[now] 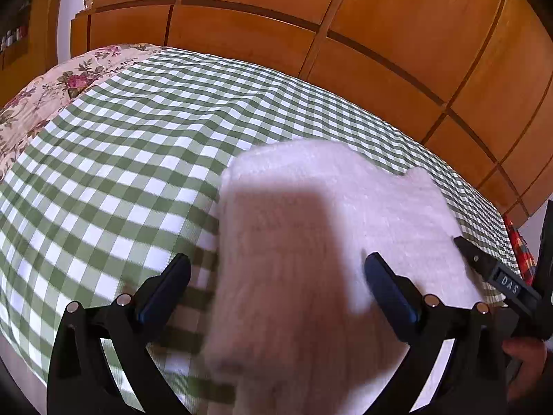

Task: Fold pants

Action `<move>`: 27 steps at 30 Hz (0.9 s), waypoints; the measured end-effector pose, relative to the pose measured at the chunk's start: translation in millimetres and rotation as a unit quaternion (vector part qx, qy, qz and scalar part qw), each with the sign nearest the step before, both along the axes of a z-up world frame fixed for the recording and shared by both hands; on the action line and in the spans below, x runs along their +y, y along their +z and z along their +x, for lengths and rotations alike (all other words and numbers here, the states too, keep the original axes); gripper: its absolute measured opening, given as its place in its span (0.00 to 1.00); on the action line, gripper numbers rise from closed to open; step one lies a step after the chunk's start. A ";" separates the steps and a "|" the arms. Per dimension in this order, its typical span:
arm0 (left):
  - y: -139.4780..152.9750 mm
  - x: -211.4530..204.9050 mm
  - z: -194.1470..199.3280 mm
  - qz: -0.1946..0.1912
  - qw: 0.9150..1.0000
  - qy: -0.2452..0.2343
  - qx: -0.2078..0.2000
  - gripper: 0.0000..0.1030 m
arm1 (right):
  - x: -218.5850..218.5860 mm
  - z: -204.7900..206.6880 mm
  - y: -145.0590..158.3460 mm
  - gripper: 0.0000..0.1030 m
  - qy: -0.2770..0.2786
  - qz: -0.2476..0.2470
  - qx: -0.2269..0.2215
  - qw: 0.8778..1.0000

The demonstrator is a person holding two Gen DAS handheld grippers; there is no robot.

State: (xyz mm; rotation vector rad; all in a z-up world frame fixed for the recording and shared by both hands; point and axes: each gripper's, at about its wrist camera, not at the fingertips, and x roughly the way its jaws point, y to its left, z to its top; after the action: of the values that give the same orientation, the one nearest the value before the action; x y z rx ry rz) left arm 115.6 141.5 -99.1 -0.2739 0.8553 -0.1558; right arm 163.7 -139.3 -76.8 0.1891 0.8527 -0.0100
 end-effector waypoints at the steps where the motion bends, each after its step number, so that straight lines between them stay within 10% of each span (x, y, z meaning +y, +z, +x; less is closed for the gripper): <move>1: 0.6 0.4 -2.7 -0.002 1.000 0.000 -0.001 0.97 | -0.1 -1.7 1.7 0.96 0.000 0.000 -0.001 1.000; 27: 0.6 3.5 -40.4 -0.051 0.998 -0.016 0.017 0.97 | 18.3 -42.8 23.0 0.96 0.039 0.000 0.014 0.999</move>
State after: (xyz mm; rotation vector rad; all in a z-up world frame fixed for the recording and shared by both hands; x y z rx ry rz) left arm 75.2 145.0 -98.5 -0.3588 0.8869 -0.2251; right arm 120.9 -121.0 -53.8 0.1553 0.8869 0.0594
